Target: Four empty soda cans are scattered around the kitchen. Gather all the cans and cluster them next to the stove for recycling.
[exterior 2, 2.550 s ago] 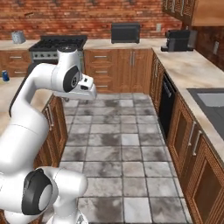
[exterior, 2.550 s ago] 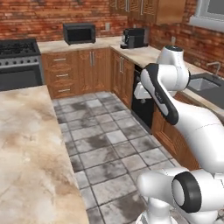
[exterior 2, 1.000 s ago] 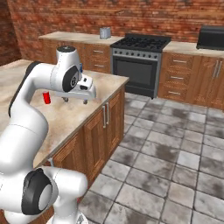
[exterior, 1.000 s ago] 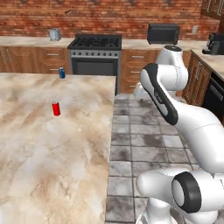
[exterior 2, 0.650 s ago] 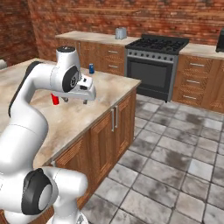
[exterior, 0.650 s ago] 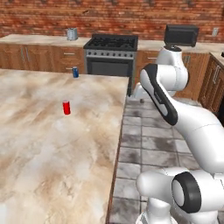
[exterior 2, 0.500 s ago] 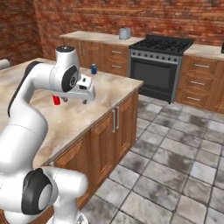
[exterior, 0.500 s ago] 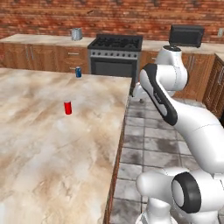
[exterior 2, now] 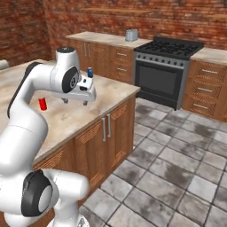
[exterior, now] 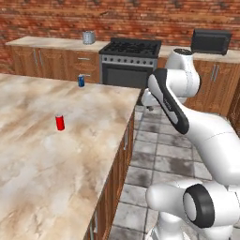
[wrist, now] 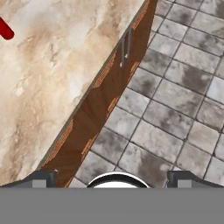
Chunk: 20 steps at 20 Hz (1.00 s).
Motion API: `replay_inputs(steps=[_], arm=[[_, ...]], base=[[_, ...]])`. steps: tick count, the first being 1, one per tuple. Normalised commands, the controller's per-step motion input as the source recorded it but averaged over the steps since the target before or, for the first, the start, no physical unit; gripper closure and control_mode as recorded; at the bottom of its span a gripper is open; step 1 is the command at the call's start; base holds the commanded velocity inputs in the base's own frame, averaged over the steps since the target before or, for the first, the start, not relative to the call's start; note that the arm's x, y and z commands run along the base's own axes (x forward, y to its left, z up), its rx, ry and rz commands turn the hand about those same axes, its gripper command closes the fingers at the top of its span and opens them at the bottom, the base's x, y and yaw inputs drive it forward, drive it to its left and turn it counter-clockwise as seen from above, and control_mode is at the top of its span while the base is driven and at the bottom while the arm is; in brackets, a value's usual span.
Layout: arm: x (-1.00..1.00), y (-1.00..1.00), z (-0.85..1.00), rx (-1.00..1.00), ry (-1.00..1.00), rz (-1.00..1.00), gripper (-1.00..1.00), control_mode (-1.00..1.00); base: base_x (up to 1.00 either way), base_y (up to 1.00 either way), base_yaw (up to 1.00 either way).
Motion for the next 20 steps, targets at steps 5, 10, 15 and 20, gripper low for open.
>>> replay_inputs(steps=[5, 10, 15, 20], arm=[[0.0, 0.0, 0.0, 0.0, 0.0, 0.0, -1.0, 1.0], [0.0, 0.0, 0.0, 0.0, 0.0, 0.0, -1.0, 1.0], [0.0, 0.0, 0.0, 0.0, 0.0, 0.0, -1.0, 1.0], [0.0, 0.0, 0.0, 0.0, 0.0, 0.0, -1.0, 1.0]], base=[[0.28, -0.7, 0.18], [0.39, -0.55, 0.22], [0.35, -0.56, 0.21], [0.18, -0.63, 0.19]])
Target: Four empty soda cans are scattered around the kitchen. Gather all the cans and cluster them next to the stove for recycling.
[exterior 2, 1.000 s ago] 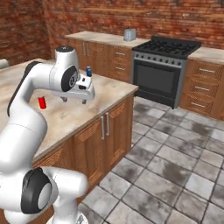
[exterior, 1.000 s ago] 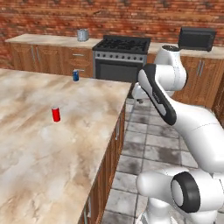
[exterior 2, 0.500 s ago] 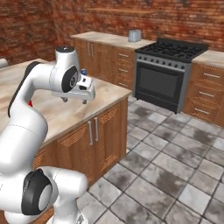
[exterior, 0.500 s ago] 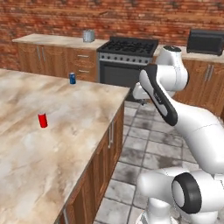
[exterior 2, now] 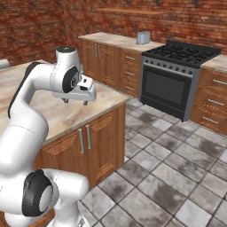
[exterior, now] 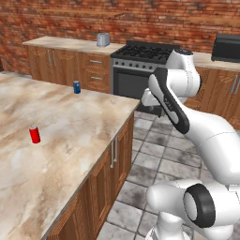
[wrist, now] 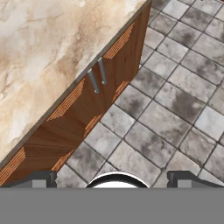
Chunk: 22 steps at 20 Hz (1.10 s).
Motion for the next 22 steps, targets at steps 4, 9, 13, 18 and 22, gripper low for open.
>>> replay_inputs(steps=[4, 9, 13, 18, 22], arm=[[0.0, 0.0, 0.0, 0.0, 0.0, 0.0, -1.0, 1.0], [0.0, 0.0, 0.0, 0.0, 0.0, 0.0, -1.0, 1.0], [0.0, 0.0, 0.0, 0.0, 0.0, 0.0, -1.0, 1.0], [0.0, 0.0, 0.0, 0.0, 0.0, 0.0, -1.0, 1.0], [0.0, 0.0, 0.0, 0.0, 0.0, 0.0, -1.0, 1.0]], base=[[0.01, -0.52, 0.18], [0.01, -0.41, 0.19], [0.28, -0.28, 0.31], [0.31, -0.44, 0.3], [0.66, -0.46, 0.15]])
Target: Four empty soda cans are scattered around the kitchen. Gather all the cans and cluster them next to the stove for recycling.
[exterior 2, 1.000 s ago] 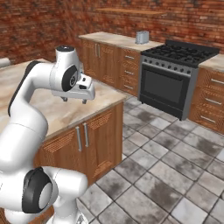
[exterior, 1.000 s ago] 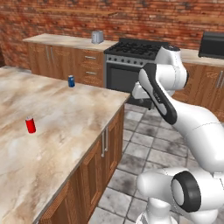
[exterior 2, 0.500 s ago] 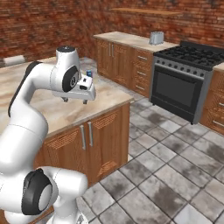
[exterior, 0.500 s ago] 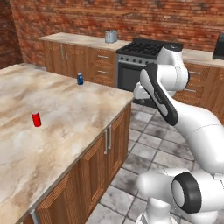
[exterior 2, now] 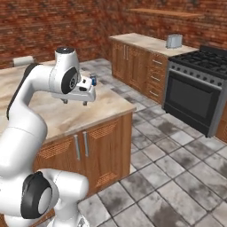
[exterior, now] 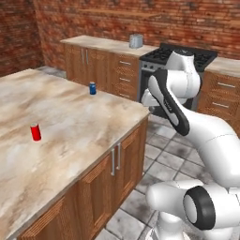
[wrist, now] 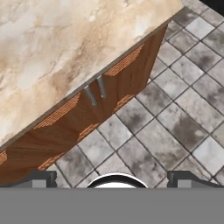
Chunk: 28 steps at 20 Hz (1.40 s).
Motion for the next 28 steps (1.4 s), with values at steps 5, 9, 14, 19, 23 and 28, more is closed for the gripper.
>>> replay_inputs(steps=[5, 9, 14, 19, 23, 28], arm=[[0.0, 0.0, 0.0, 0.0, 0.0, 0.0, -1.0, 1.0], [0.0, 0.0, 0.0, 0.0, 0.0, 0.0, -1.0, 1.0], [0.0, 0.0, 0.0, 0.0, 0.0, 0.0, -1.0, 1.0], [0.0, 0.0, 0.0, 0.0, 0.0, 0.0, -1.0, 1.0], [0.0, 0.0, 0.0, 0.0, 0.0, 0.0, -1.0, 1.0], [0.0, 0.0, 0.0, 0.0, 0.0, 0.0, -1.0, 1.0]], base=[[0.68, -0.46, 0.14], [0.73, -0.4, 0.15], [0.79, -0.3, 0.17], [0.69, -0.25, 0.21], [0.54, 0.0, 0.31], [0.51, 0.0, 0.35]])
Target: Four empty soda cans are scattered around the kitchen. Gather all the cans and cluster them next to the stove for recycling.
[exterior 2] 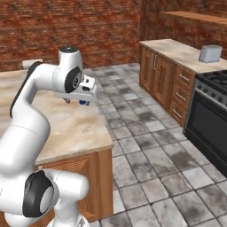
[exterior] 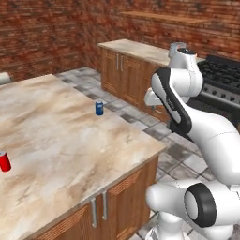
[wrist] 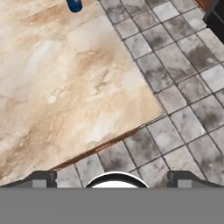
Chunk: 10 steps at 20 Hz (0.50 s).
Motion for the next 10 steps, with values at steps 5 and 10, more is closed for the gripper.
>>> replay_inputs(steps=[5, 10], arm=[[0.0, 0.0, 0.0, 0.0, 0.0, 0.0, -1.0, 1.0], [0.0, 0.0, 0.0, 0.0, 0.0, 0.0, -1.0, 1.0]], base=[[0.5, -0.02, 0.35], [0.57, -0.08, 0.31]])
